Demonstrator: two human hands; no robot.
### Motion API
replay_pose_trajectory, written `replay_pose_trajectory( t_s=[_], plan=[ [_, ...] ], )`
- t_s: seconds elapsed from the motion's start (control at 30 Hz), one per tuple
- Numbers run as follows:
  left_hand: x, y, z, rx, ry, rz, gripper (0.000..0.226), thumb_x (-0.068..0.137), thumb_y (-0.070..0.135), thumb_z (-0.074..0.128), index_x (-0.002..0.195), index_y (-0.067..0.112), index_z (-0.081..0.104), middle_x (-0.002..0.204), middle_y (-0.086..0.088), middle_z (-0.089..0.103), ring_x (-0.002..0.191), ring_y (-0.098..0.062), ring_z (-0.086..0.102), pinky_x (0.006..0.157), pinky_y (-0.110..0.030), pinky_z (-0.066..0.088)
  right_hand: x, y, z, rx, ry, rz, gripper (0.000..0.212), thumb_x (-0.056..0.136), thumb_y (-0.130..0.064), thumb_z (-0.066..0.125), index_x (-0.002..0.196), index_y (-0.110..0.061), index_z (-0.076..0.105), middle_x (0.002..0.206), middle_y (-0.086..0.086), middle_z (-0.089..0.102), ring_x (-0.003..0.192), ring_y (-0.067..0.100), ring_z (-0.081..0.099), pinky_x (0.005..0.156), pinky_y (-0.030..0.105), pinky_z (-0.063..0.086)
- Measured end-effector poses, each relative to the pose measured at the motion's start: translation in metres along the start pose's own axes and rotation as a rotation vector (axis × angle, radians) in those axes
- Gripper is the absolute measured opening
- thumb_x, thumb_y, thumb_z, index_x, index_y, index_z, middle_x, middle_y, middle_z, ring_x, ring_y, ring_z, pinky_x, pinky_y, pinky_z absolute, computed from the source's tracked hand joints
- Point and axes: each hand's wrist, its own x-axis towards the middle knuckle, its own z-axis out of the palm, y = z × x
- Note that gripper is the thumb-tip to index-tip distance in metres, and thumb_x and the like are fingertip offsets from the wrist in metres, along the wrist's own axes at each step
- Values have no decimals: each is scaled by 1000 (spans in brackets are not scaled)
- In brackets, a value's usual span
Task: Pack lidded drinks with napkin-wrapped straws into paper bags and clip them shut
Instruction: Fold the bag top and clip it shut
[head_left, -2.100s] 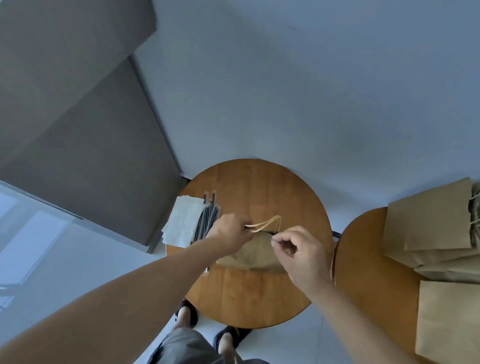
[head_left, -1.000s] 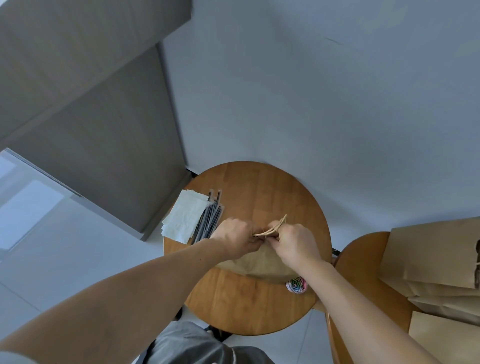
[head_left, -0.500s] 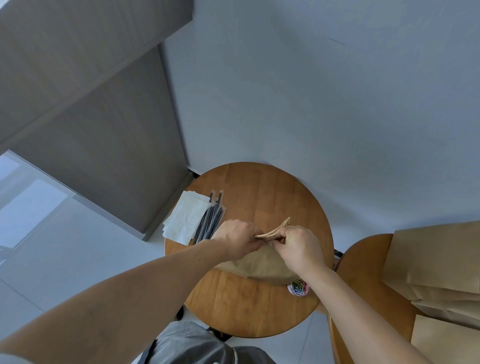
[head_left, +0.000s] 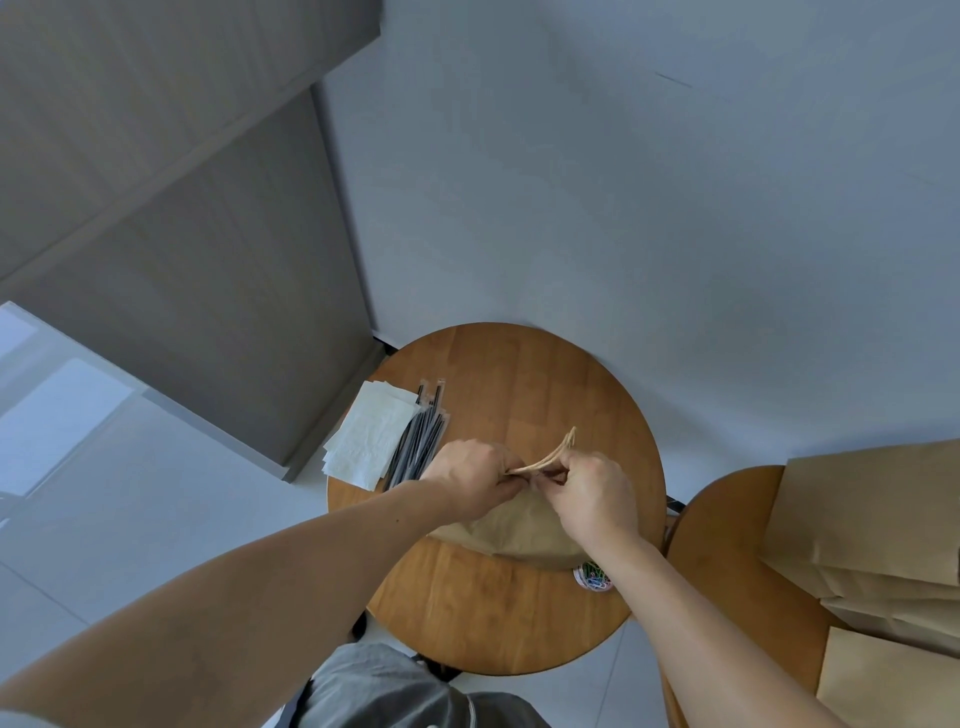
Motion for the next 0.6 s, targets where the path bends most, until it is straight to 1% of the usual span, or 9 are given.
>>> replay_pose_trajectory(
  t_s=[0.13,0.2,0.3,0.4,0.5,0.6],
  plan=[
    [-1,0,-2,-10,10,30,17,96,35,55,87,26,67,65,16,43,70,-13,47,63,-28,32,2,2,-1,97,-50,-25,9,88,-28,71,91,-23,77,77,-6,73,68,16,64,65,35,51],
    [-1,-1,-3,-11,25,38,18,96,36,55,87,27,66,61,17,41,68,-13,45,61,-28,30,4,3,-1,110,-54,-26,9,89,-26,70,92,-22,77,78,-5,74,67,16,65,66,36,52],
    [-1,0,-2,-4,53,46,20,97,38,54,83,27,64,58,18,37,67,-14,44,60,-28,28,7,6,0,126,-56,-28,9,89,-24,70,93,-19,76,83,-4,75,73,17,67,69,38,54],
    [0,-1,-2,-8,69,49,21,97,37,55,92,23,69,59,20,37,68,-12,43,62,-27,28,7,8,3,154,-28,-48,8,88,-21,70,93,-18,75,84,-5,74,73,15,67,69,38,54],
    [0,-1,-2,-4,68,59,21,98,36,53,96,22,70,60,21,37,68,-12,43,62,-27,26,6,9,5,117,5,-91,9,89,-22,69,94,-17,75,88,-3,74,76,16,65,70,37,52],
    [0,-1,-2,10,70,48,21,99,35,52,96,22,68,61,18,41,69,-14,46,65,-27,26,10,10,5,33,-44,-104,15,91,-29,66,98,-18,74,83,-1,71,75,19,63,67,36,50]
  ],
)
